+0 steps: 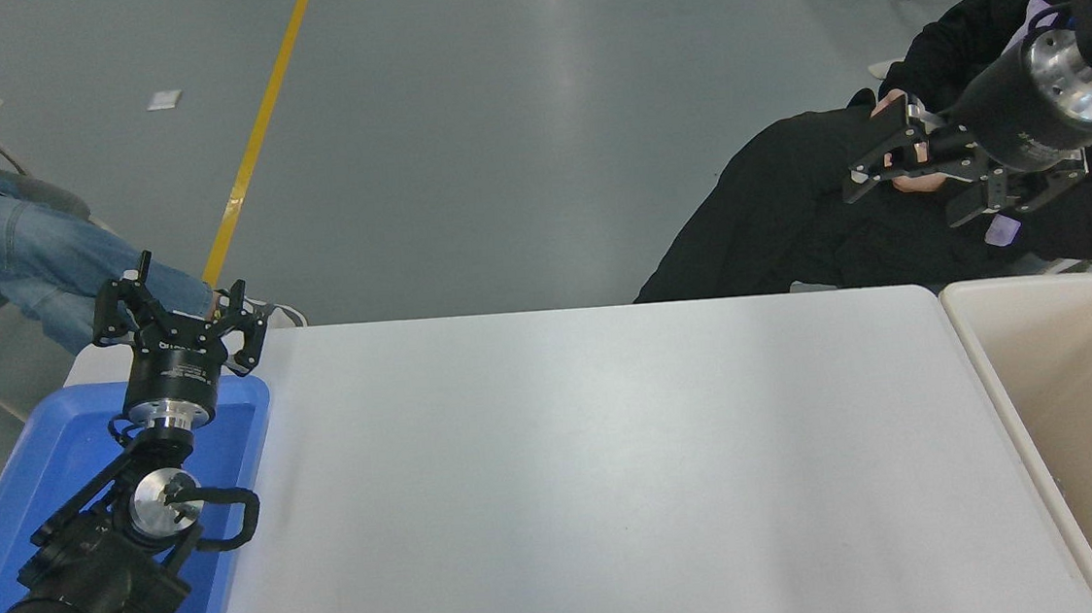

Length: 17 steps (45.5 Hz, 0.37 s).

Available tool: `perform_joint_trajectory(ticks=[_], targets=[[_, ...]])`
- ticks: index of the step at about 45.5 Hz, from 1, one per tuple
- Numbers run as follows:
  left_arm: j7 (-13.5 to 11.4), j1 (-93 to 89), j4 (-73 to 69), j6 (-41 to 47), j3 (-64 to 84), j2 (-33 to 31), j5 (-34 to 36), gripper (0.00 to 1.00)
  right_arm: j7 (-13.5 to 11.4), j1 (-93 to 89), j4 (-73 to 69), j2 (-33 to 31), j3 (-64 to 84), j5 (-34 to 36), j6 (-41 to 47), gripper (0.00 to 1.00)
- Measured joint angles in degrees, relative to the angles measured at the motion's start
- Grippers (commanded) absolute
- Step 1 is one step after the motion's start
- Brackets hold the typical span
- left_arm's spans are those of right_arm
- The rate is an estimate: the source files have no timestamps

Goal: Pick up paper ball place in dustbin

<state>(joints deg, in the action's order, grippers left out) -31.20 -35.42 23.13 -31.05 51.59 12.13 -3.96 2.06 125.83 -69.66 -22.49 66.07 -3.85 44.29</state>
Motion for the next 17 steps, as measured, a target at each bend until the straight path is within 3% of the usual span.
perform_joint_trajectory(ticks=[17], targets=[[0.0, 0.0, 0.0, 0.0, 0.0, 0.0, 0.0, 0.99, -0.1, 1.9, -3.6, 3.9, -0.7, -1.4, 0.6, 1.00]])
